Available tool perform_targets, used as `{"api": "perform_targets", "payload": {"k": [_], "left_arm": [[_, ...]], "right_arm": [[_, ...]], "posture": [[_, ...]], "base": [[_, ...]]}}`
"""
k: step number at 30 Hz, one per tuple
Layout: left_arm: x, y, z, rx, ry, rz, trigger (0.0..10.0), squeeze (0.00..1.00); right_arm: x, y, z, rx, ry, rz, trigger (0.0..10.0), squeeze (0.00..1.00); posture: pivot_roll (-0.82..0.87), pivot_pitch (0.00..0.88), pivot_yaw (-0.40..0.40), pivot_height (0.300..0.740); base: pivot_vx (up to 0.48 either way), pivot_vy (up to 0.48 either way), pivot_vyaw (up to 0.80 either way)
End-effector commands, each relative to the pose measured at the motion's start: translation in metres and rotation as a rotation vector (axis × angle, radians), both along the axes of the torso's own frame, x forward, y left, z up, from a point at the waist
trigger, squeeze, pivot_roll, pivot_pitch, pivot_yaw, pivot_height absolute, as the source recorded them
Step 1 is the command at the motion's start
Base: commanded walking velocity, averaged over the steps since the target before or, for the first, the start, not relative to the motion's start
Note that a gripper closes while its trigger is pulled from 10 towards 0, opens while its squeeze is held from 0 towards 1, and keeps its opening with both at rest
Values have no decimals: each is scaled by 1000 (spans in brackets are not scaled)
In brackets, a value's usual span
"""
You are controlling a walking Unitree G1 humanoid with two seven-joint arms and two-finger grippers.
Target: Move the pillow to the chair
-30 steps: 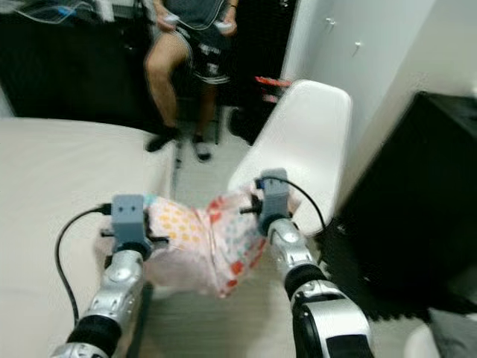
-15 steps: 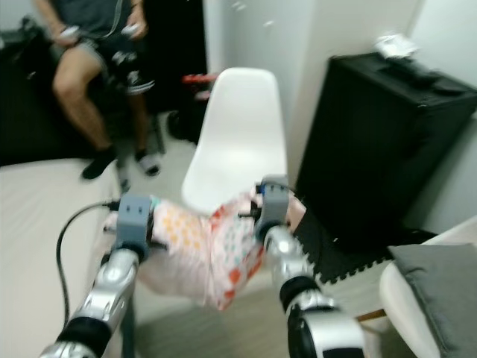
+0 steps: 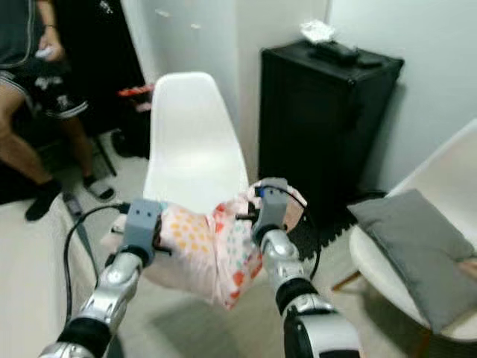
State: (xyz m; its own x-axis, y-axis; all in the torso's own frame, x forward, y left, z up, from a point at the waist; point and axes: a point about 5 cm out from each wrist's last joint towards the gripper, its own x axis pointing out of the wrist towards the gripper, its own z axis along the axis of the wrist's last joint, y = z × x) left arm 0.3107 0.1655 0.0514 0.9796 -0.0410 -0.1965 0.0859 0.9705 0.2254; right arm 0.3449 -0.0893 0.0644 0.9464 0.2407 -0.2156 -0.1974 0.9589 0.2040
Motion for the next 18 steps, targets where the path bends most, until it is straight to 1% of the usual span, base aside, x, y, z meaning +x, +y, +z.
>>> {"api": "perform_targets", "payload": {"k": [1, 7, 18], "left_arm": [[3, -7, 4, 18, -15, -40, 10000, 0], [2, -9, 2, 1, -12, -29, 10000, 0], [2, -7, 2, -22, -15, 11, 10000, 0]], "right_arm": [[6, 8, 13, 13, -60, 18, 10000, 0], [5, 5, 12, 8, -54, 18, 10000, 0], [7, 2, 12, -1, -46, 26, 10000, 0]], "posture": [[70, 0, 75, 740], [66, 0, 61, 740], [64, 0, 25, 740]], "base": [[0, 0, -800], [0, 0, -800], [0, 0, -800]]}}
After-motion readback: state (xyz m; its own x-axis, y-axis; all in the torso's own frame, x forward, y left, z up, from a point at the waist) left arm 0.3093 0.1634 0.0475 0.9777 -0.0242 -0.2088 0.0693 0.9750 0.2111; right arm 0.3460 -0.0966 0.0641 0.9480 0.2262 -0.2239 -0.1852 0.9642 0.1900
